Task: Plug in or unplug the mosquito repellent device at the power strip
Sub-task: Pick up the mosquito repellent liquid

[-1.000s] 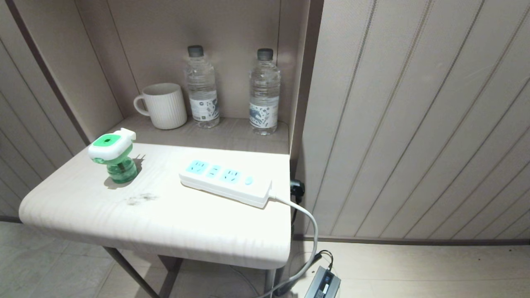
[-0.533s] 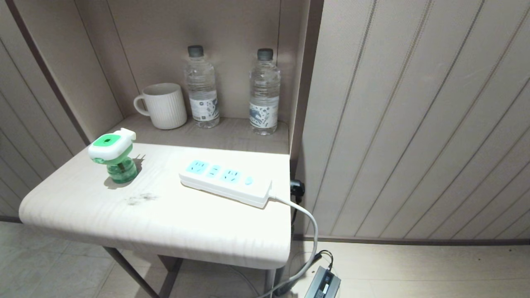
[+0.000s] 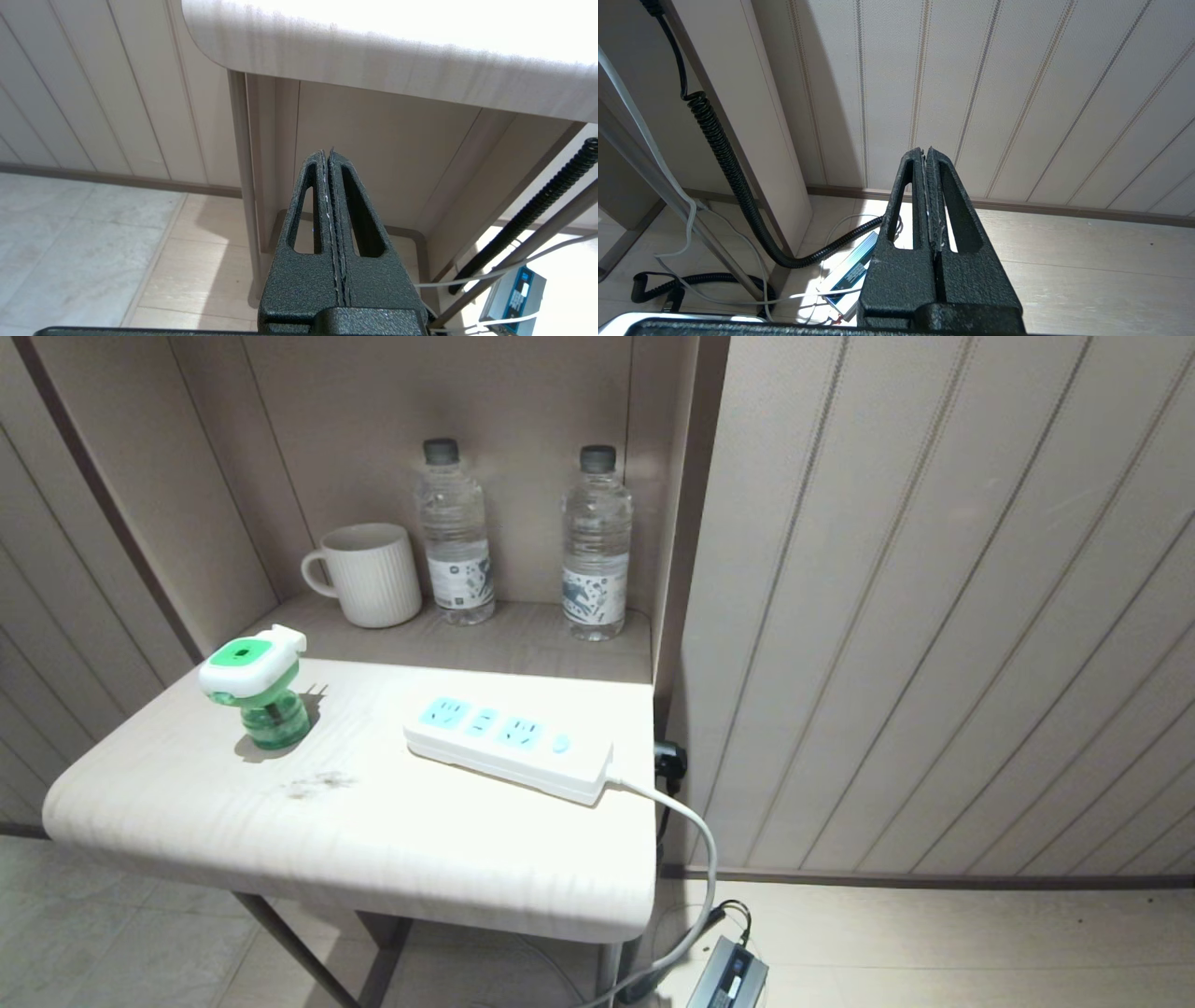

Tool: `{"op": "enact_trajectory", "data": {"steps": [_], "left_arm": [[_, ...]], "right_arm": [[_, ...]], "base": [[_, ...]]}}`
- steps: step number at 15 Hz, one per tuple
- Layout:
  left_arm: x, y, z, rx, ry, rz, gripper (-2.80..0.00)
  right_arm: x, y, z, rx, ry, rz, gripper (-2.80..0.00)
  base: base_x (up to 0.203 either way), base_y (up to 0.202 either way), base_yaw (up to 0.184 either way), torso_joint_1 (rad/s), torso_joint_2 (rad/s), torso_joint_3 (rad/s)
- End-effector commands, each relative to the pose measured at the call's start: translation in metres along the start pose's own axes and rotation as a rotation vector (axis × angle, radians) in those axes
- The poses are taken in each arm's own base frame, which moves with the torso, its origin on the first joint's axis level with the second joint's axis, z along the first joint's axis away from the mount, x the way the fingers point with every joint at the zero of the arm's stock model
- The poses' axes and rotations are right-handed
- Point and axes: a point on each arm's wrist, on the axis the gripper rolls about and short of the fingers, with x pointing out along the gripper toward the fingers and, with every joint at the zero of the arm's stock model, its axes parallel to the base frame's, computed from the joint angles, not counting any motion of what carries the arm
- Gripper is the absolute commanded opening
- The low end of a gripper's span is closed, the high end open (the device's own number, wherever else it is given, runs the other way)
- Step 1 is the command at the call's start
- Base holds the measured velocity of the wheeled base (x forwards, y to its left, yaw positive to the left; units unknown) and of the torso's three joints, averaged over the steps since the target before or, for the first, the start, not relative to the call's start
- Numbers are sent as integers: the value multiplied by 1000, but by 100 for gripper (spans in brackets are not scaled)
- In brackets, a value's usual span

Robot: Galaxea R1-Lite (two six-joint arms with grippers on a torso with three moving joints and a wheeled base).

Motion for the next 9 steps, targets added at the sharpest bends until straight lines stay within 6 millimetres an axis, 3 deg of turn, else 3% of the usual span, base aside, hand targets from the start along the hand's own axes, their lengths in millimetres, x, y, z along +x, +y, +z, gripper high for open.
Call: {"op": "enact_trajectory", "data": {"steps": [1,4,5,7,9], "left_arm": [[0,0,0,10,-1,1,-280],[-1,0,2,21,-11,7,-280],[-4,0,12,30,-43,8,-280],[-15,-3,55,38,-124,-1,-280],[-9,-6,106,41,-117,-10,-280]], "right_arm": [[0,0,0,0,1,0,-280],[0,0,0,0,1,0,-280],[0,0,0,0,1,0,-280],[0,0,0,0,1,0,-280],[0,0,0,0,1,0,-280]], "base": [[0,0,0,0,0,0],[0,0,0,0,0,0],[0,0,0,0,0,0],[0,0,0,0,0,0],[0,0,0,0,0,0]]}}
